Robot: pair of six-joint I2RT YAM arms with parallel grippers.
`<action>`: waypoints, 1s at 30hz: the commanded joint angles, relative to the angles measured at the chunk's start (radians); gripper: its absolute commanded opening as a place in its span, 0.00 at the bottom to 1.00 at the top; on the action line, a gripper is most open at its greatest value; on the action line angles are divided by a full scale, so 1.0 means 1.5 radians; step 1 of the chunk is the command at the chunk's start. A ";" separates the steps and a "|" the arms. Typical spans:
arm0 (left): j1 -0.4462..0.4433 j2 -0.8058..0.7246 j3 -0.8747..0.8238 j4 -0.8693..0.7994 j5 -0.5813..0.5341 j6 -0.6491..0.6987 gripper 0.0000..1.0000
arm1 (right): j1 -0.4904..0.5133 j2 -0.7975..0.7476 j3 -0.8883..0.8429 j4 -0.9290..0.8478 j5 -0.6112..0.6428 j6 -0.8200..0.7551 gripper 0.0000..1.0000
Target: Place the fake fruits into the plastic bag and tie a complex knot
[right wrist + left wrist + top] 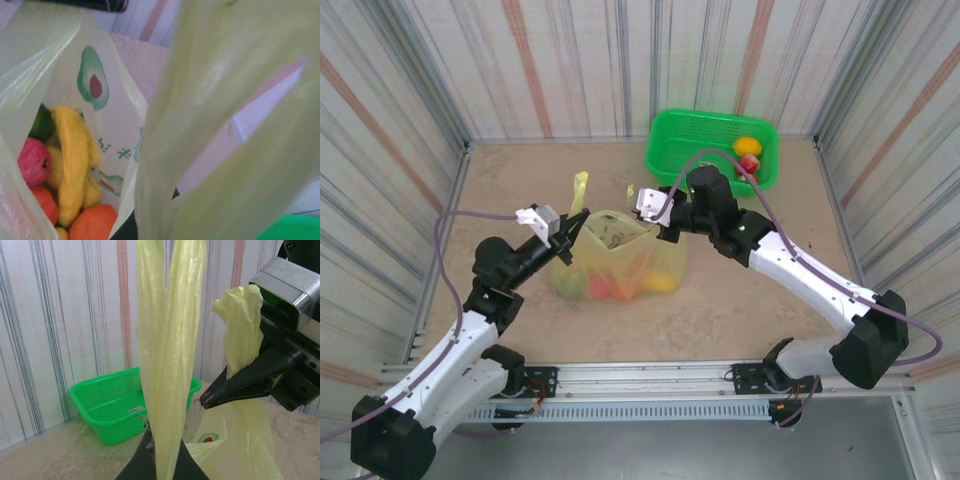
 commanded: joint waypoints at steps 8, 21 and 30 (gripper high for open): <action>0.005 -0.001 0.004 0.003 -0.004 0.006 0.00 | -0.147 -0.064 -0.038 0.103 -0.332 0.202 0.46; 0.004 -0.001 0.001 0.006 0.004 0.004 0.00 | -0.261 -0.044 -0.077 0.292 -0.595 0.508 0.66; 0.004 -0.006 0.000 0.005 0.002 0.005 0.00 | -0.273 -0.122 -0.099 0.231 -0.553 0.490 0.73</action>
